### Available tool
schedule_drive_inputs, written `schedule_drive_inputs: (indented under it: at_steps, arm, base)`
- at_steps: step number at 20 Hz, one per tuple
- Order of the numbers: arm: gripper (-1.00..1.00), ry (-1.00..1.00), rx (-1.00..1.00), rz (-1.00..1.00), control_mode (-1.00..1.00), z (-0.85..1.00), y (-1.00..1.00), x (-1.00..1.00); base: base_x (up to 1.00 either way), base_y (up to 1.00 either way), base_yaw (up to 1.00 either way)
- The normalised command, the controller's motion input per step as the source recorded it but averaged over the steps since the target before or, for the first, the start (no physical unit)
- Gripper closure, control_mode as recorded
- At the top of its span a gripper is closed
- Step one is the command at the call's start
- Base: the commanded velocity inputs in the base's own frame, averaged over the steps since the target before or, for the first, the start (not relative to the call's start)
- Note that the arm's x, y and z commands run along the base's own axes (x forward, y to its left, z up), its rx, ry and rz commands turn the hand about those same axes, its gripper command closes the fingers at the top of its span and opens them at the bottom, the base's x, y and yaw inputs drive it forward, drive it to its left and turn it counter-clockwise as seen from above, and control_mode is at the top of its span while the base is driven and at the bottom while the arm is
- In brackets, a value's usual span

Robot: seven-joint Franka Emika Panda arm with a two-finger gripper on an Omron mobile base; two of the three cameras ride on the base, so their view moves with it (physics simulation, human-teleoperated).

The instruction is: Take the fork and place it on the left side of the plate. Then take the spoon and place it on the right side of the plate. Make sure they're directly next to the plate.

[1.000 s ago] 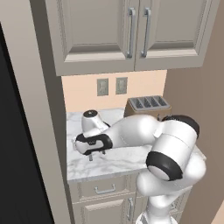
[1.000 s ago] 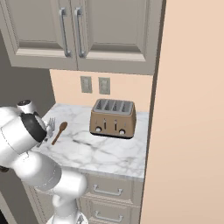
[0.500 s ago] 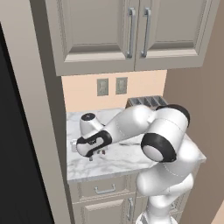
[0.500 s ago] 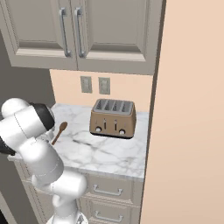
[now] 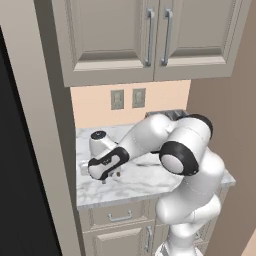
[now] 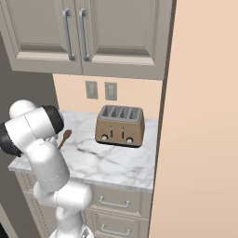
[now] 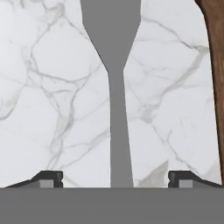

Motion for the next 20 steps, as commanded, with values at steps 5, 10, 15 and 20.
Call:
schedule_drive_inputs:
  at_steps: [5, 10, 15, 20]
  arm:
    - [1.0, 0.0, 0.0, 0.0, -1.0, -0.36, 0.04, 0.04]
    - [1.0, -0.06, 0.07, 0.0, -1.0, -0.45, -0.12, 0.0]
    - [1.0, -0.13, 0.14, 0.0, -1.0, -0.51, -0.56, -0.08]
    - [1.0, -0.06, 0.09, 0.0, -1.0, -0.42, -0.54, -0.02]
  base:
    - [0.0, 0.0, 0.0]
    - [0.0, 0.0, 0.0]
    - [0.0, 0.0, 0.0]
    - [0.0, 0.0, 0.0]
